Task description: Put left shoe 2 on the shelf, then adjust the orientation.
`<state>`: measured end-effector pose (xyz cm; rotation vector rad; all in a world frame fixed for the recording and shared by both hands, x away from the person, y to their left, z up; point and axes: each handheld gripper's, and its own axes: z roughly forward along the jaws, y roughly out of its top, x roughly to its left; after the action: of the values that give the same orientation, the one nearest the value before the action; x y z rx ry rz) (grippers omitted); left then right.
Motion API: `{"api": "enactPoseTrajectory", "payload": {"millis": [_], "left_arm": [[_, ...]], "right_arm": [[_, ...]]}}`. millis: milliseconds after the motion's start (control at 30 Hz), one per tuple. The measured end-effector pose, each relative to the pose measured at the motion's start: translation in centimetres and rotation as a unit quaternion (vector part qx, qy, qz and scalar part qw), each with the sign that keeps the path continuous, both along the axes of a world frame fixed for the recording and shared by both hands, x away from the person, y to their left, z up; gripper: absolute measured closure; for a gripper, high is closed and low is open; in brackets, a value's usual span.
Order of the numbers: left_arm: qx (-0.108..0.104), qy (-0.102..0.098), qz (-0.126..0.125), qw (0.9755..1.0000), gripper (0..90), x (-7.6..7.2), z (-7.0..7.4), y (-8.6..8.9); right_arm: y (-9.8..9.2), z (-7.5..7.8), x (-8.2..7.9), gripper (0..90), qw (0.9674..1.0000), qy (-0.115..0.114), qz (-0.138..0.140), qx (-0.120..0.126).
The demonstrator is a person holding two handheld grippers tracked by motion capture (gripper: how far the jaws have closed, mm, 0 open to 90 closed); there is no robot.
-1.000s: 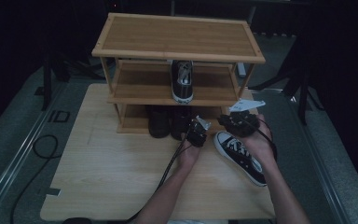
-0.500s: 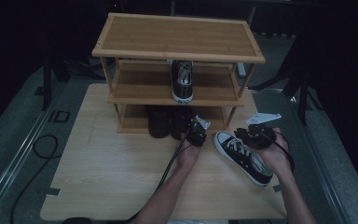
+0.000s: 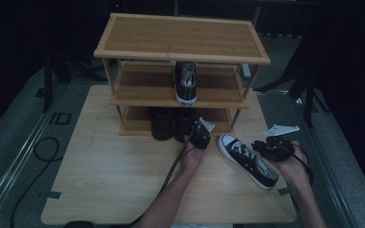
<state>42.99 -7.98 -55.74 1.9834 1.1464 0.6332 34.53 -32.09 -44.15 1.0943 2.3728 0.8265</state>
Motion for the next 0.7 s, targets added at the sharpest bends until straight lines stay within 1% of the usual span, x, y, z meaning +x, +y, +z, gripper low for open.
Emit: {"api": "enactPoseTrajectory", "payload": {"millis": [167,333,533,700], "left_arm": [[0.0,0.0,0.0,1.0,88.0,0.0,0.0,0.0],[-0.001,0.001,0.0,1.0,88.0,0.0,0.0,0.0],[-0.001,0.001,0.0,1.0,87.9,0.0,0.0,0.0],[-0.001,0.0,0.0,1.0,87.9,0.0,0.0,0.0]], "right_arm": [[-0.7,-0.8,-0.1,77.9,0.9999,0.01,-0.01,-0.004],[-1.6,-1.3,-0.3,77.1,0.9996,0.019,-0.023,-0.005],[-2.0,-2.3,-0.4,76.8,0.999,0.036,-0.024,-0.015],[-2.2,-3.0,-0.3,76.9,0.9984,0.049,-0.024,-0.014]]}}
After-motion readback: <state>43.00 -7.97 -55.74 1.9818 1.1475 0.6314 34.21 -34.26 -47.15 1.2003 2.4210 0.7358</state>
